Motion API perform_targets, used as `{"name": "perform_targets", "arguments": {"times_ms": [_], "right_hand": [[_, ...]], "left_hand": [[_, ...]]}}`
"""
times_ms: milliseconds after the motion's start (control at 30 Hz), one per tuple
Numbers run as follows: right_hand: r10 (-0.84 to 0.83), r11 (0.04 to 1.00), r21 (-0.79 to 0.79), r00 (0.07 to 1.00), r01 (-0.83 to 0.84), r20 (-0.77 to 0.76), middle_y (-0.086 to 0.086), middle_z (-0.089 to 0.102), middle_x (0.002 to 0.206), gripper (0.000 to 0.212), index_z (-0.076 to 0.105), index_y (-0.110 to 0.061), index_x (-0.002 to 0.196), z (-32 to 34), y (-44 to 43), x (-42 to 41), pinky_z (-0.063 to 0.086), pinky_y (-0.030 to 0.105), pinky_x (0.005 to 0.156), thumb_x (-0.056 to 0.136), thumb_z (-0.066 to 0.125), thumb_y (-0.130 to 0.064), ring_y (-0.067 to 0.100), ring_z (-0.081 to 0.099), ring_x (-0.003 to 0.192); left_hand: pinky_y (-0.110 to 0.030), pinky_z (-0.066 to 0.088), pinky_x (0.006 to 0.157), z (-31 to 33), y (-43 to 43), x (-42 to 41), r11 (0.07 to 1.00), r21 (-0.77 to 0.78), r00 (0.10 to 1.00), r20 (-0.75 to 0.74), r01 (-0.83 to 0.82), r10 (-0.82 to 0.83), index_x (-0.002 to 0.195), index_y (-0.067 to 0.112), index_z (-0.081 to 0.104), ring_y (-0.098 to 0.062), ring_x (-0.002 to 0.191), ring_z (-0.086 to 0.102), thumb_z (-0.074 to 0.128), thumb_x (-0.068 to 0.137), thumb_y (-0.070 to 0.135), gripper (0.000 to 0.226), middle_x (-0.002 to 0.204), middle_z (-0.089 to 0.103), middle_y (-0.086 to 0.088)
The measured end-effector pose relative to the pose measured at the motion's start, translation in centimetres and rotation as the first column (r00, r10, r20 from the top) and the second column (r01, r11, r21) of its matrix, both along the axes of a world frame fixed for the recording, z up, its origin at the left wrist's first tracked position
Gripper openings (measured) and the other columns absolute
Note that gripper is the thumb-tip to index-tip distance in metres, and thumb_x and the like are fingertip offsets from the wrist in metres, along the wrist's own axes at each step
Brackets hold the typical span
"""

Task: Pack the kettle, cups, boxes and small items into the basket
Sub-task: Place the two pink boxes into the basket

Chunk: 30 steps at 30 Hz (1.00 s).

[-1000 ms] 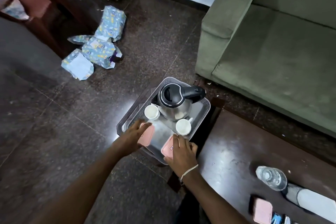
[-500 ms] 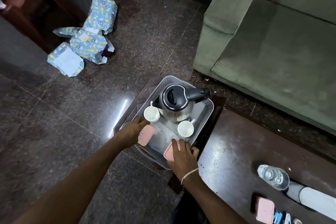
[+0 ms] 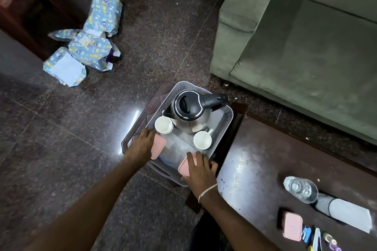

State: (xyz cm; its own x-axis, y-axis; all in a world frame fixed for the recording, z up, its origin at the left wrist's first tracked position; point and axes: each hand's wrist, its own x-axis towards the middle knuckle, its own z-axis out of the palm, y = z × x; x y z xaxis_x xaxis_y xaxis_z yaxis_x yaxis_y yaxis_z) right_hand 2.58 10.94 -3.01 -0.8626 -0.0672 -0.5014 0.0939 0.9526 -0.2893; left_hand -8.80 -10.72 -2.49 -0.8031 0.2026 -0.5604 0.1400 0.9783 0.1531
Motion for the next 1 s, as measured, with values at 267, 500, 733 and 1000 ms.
{"name": "perform_targets", "arguments": {"times_ms": [267, 500, 733, 1000], "right_hand": [[0.018, 0.999, -0.045, 0.982, -0.027, -0.188, 0.007, 0.051, 0.136, 0.081, 0.045, -0.026, 0.136, 2.9, 3.1, 1.9, 0.045, 0.048, 0.08, 0.069, 0.068, -0.064, 0.03, 0.055, 0.109], [-0.158, 0.987, -0.066, 0.955, 0.146, -0.25, 0.003, 0.056, 0.129, 0.063, 0.051, -0.025, 0.138, 3.8, 12.2, 8.4, 0.049, 0.044, 0.086, 0.088, 0.05, -0.064, 0.027, 0.056, 0.112], [-0.321, 0.941, 0.032, 0.917, 0.338, -0.236, 0.005, 0.063, 0.108, 0.049, 0.064, -0.018, 0.12, 1.2, 23.3, 17.9, 0.051, 0.038, 0.071, 0.085, 0.065, -0.052, 0.026, 0.062, 0.09], [-0.644, 0.76, 0.192, 0.76, 0.621, 0.092, 0.019, 0.064, 0.112, 0.03, 0.063, -0.005, 0.112, -3.6, 33.8, 27.2, 0.049, 0.042, 0.086, 0.089, 0.06, -0.024, 0.038, 0.062, 0.103]], "left_hand": [[-0.046, 0.056, 0.064, 2.0, 1.9, 2.5, 0.999, 0.046, 0.935, -0.355, 0.014, 0.003, 0.105, 0.001, 0.058, -0.037, 0.088, 0.06, 0.074, 0.075, 0.004, 0.034, 0.103, 0.057, -0.02], [-0.047, 0.049, 0.085, 3.0, 10.7, 9.3, 0.962, 0.27, 0.924, -0.376, 0.036, 0.071, 0.111, 0.008, 0.056, -0.034, 0.098, 0.054, 0.059, 0.092, 0.023, 0.025, 0.108, 0.053, -0.014], [-0.038, 0.054, 0.081, 1.0, 24.1, 18.0, 0.911, 0.357, 0.97, -0.2, 0.207, -0.142, 0.117, 0.012, 0.06, -0.031, 0.092, 0.064, 0.07, 0.092, 0.031, 0.033, 0.111, 0.053, -0.009], [-0.036, 0.046, 0.104, -3.6, 37.0, 28.0, 0.824, 0.309, 0.864, 0.01, 0.476, -0.503, 0.144, 0.01, 0.042, -0.029, 0.123, 0.054, 0.069, 0.087, 0.047, 0.073, 0.14, 0.042, -0.011]]}}
